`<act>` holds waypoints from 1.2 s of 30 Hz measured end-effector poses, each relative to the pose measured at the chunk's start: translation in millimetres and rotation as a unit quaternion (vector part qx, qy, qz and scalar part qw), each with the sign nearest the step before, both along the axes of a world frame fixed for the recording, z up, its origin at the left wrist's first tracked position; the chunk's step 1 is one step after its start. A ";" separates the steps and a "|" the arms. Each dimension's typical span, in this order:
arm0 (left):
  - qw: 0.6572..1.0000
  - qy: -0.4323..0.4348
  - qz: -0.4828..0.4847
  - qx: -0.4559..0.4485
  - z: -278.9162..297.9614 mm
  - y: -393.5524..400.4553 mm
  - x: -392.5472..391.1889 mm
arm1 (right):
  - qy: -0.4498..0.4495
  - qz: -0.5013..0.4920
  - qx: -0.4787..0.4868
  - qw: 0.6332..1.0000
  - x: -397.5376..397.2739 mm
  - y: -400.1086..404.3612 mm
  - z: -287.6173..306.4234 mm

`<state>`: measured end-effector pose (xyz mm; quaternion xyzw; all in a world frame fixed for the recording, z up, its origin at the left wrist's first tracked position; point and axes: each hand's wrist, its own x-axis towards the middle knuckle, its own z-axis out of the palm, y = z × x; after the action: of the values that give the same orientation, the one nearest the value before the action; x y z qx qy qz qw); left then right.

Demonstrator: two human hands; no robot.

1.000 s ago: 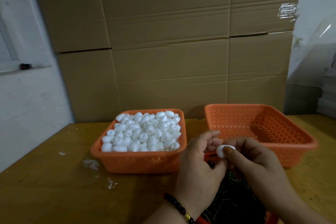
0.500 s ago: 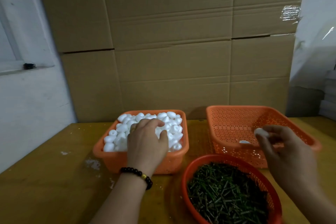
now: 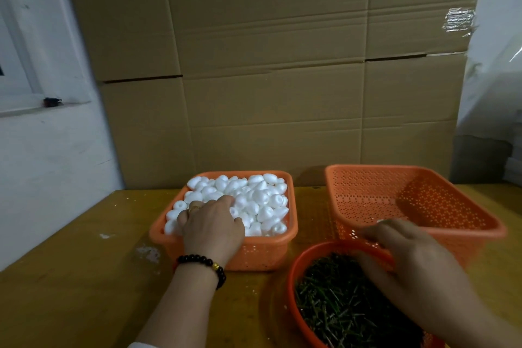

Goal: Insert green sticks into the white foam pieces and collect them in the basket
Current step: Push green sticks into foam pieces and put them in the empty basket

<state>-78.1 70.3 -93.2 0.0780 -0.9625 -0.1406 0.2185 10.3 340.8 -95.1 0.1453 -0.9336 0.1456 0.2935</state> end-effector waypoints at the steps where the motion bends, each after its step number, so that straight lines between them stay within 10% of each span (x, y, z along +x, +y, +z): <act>1: 1.000 0.001 0.003 -0.002 -0.1 0.3 -0.1 | -0.046 0.010 0.032 0.998 1.8 -4.6 0.5; 14: 0.996 0.080 -0.018 0.037 -0.1 4.3 -1.0 | -0.138 0.074 0.115 0.981 1.0 -13.1 -15.7; 23: 0.953 0.135 -0.117 0.243 11.5 14.4 9.2 | -0.124 0.062 0.124 0.983 2.1 -14.3 -14.8; 29: 0.878 0.114 -0.234 0.403 17.9 27.9 17.2 | -0.111 0.040 0.098 0.988 1.2 -15.6 -15.2; 36: 0.667 -0.017 -0.316 0.675 22.2 51.6 28.9 | -0.091 0.025 0.071 0.993 -0.7 -15.0 -15.6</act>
<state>-49.2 121.8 -71.1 -0.1020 -0.5755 -0.8107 0.0329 9.7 325.8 -110.8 0.1751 -0.9603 0.0992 0.1930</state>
